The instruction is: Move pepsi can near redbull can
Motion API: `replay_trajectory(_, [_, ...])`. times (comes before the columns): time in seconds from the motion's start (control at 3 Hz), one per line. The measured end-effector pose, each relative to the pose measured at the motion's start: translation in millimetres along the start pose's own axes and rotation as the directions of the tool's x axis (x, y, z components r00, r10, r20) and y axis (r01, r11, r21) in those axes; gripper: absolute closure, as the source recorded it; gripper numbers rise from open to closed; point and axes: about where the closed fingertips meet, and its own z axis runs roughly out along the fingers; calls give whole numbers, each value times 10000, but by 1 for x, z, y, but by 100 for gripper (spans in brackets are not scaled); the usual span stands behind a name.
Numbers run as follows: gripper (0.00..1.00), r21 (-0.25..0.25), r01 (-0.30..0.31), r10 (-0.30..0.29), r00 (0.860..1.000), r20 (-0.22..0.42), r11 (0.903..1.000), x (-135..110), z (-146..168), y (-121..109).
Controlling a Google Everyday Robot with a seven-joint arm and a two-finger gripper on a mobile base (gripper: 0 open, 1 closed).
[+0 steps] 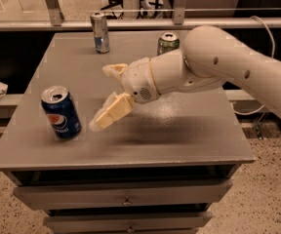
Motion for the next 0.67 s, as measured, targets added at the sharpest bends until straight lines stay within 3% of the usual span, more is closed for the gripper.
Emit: replay_trajectory(0.67, [0,-1263,-286,393,9958,830,9916,-13,58,24])
